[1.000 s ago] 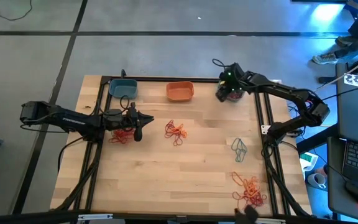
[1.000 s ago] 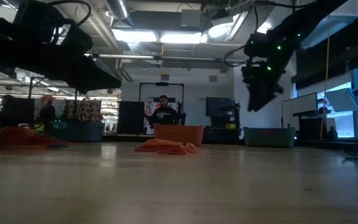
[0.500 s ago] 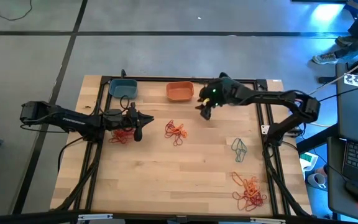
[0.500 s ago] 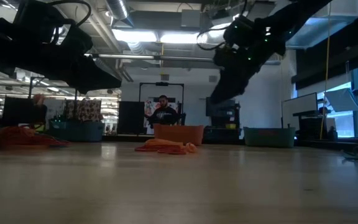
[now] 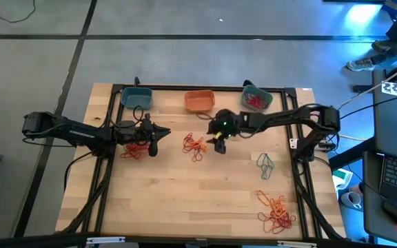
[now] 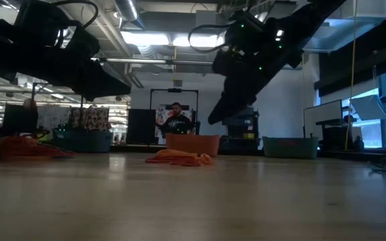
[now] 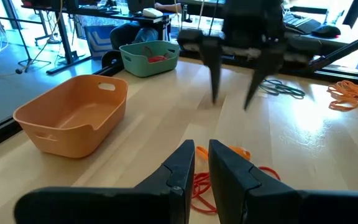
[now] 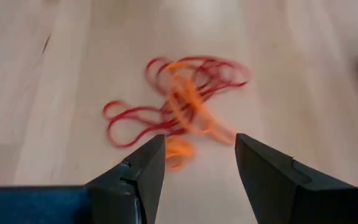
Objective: Sort rubber bands into baskets
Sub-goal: Put the orange rubber band into the orange bin
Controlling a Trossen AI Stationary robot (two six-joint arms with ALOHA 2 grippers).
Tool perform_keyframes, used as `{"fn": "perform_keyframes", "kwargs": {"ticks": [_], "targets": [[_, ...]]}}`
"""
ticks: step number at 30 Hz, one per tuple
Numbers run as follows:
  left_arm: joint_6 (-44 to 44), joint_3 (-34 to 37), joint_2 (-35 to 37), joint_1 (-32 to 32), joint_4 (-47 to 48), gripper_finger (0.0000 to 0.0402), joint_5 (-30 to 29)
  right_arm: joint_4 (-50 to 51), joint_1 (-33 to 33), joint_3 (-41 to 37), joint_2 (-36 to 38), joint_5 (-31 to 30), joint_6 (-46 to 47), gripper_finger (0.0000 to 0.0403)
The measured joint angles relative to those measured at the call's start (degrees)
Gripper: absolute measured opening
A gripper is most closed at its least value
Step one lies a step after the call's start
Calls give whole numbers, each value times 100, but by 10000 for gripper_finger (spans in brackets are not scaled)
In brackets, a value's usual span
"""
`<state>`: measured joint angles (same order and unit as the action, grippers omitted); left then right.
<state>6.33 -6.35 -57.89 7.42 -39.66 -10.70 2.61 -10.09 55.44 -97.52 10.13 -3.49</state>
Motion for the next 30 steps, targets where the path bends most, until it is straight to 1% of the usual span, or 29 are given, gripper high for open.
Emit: {"fn": "perform_keyframes", "kwargs": {"ticks": [4,11,15,17,19,21,27,28,30], "targets": [[-2,-2,-2,2,0,45,0,-64,196,0,-295,0,2,193],[2,0,0,1,0,45,0,-494,376,0,-794,-7,13,193],[3,-1,0,2,0,45,0,-548,387,2,-972,-282,50,192],[4,-2,-2,2,0,45,2,-571,386,2,-1023,-324,50,184],[4,-1,0,1,0,45,0,-554,385,2,-1052,-351,52,167],[6,0,-1,1,0,45,0,-568,385,2,-1053,-373,33,140],[11,0,0,2,0,45,0,-556,414,2,-1053,-687,-194,29],[13,0,0,0,0,45,0,-553,414,2,-1053,-720,-266,16],[13,0,-1,1,0,45,0,-558,414,2,-1053,-873,-347,11]]}}
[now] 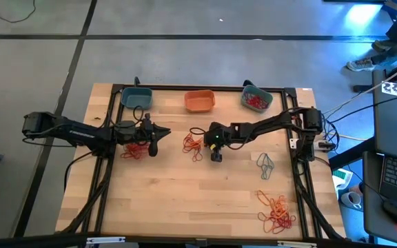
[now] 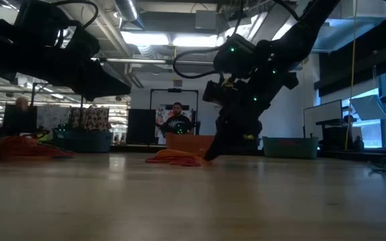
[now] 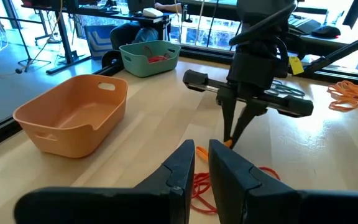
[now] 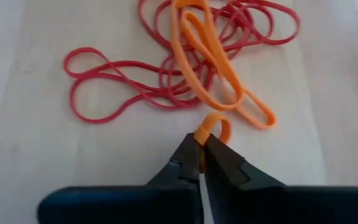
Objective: Sort rubber bands into baskets
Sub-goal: Put the orange rubber band into the orange bin
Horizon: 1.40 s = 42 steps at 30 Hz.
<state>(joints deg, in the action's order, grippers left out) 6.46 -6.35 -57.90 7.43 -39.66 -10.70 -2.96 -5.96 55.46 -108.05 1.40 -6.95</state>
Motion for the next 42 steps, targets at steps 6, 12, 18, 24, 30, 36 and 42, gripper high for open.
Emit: {"fn": "perform_keyframes", "kwargs": {"ticks": [6,12,18,24,30,36,42], "targets": [[0,0,1,-1,0,45,0,78,-2,-2,218,-438,-100,23],[0,0,1,0,0,45,0,115,-7,-2,737,-1438,-475,5],[0,-2,1,-1,0,45,0,-314,-251,-2,815,-2176,-1600,23],[0,-2,1,-1,0,45,0,-933,-866,-2,815,-1873,-1481,23],[-31,-2,1,-1,0,45,0,-1286,-1547,-2,815,-1263,-837,23],[-35,-1,-1,0,0,45,0,-1838,-2074,-7,742,-490,-388,23],[-37,-2,0,0,0,45,0,-1987,-2237,-2,655,-386,-227,27]]}}
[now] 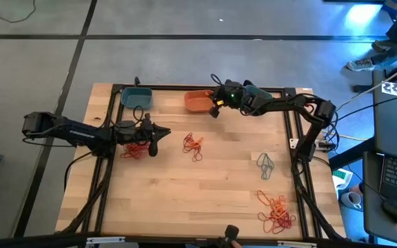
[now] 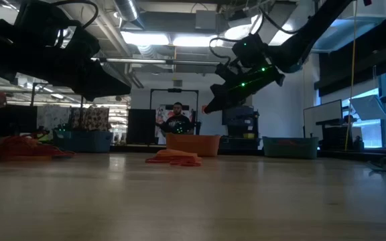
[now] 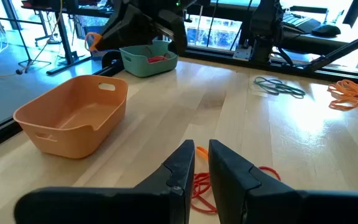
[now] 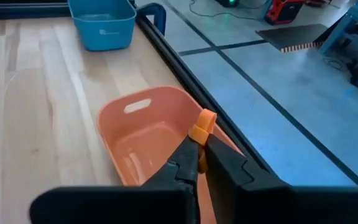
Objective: Sort rubber bands into baskets
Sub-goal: Put the orange rubber band into the orange bin
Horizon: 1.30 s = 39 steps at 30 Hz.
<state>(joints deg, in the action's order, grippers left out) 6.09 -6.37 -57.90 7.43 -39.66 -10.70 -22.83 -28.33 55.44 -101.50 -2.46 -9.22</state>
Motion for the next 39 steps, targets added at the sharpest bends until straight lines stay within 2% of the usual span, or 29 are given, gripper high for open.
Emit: {"fn": "perform_keyframes", "kwargs": {"ticks": [3,11,15,23,31,39], "targets": [[0,2,0,-1,0,45,0,44,-22,-4,-13,-32,82,52],[2,1,1,-1,0,45,0,96,-21,-4,-13,-52,148,177],[4,2,1,-1,0,45,0,157,-14,-4,41,35,148,208],[7,2,-1,-1,2,45,0,888,211,-2,393,206,148,218],[41,1,0,1,0,45,0,1112,891,-2,467,1406,37,218],[57,2,1,-1,2,45,0,1294,1514,0,161,1376,-325,218]]}}
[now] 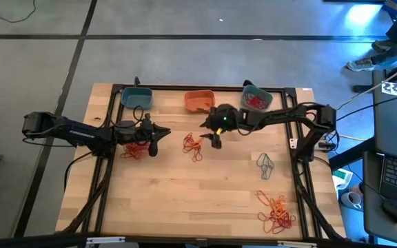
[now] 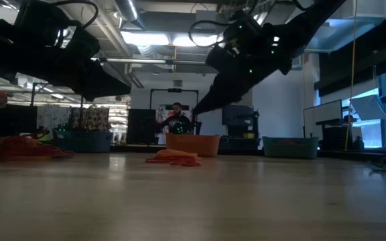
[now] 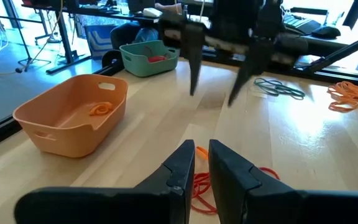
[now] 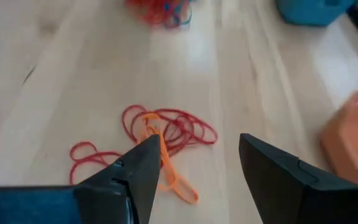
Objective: Sort rubber bands into baskets
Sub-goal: Put the orange rubber band into the orange bin
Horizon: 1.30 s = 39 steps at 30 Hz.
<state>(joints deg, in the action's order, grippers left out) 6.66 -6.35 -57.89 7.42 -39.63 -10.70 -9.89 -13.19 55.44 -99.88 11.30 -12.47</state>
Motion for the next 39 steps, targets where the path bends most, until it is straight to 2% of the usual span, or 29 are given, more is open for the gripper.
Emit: {"fn": "perform_keyframes", "kwargs": {"ticks": [6,19,23,33,39], "targets": [[4,-2,0,2,-2,45,2,183,44,0,-403,-320,-112,218],[-17,0,0,2,0,45,0,-303,42,0,-1235,-294,-250,212],[-17,0,0,2,0,45,0,-376,43,7,-1309,-225,-236,172],[-20,0,0,0,0,45,0,-311,41,11,-1319,-238,-352,14],[-20,-1,0,0,0,45,0,-276,48,11,-1283,-319,-334,19]]}}
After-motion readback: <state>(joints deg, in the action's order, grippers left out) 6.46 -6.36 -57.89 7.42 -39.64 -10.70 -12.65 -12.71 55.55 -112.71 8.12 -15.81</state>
